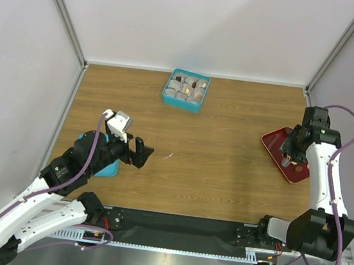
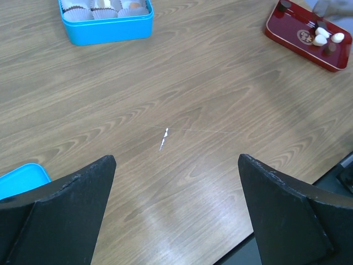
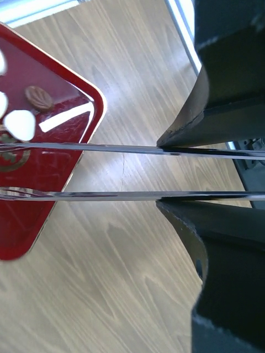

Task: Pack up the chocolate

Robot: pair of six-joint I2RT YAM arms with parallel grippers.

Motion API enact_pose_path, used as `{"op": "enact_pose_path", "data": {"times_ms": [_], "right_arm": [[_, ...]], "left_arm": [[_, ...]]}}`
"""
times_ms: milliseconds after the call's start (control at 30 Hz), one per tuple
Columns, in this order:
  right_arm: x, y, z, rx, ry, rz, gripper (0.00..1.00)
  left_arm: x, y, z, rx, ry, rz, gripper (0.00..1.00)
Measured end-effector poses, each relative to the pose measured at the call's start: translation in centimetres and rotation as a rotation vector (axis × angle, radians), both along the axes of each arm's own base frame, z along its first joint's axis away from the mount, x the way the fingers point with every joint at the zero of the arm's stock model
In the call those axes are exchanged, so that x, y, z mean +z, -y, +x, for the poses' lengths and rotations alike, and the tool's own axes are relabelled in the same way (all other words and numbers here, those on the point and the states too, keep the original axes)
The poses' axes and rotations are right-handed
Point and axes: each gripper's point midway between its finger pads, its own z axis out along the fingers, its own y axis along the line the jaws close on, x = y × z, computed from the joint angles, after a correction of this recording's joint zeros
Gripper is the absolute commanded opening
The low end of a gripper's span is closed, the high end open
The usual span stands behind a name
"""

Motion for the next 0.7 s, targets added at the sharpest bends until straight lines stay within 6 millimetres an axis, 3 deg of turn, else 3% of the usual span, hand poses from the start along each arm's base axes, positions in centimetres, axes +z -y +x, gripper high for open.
{"op": "enact_pose_path", "data": {"times_ms": [100, 267, 700], "right_arm": [[-1.4, 0.0, -0.1, -0.005, -0.022, 0.046, 0.48], [-2.7, -0.3, 1.8, 0.008, -0.007, 0.078, 0.50], [-4.2, 1.0, 5.7, -0.048, 0.050, 0.056, 0.49]], "left_arm": [[0.1, 0.1, -0.1, -0.008, 0.002, -0.005, 1.00], [0.1, 0.3, -0.2, -0.022, -0.001, -0.008, 1.00], [0.2, 0.4, -0.2, -0.024, 0.002, -0.012, 1.00]]}}
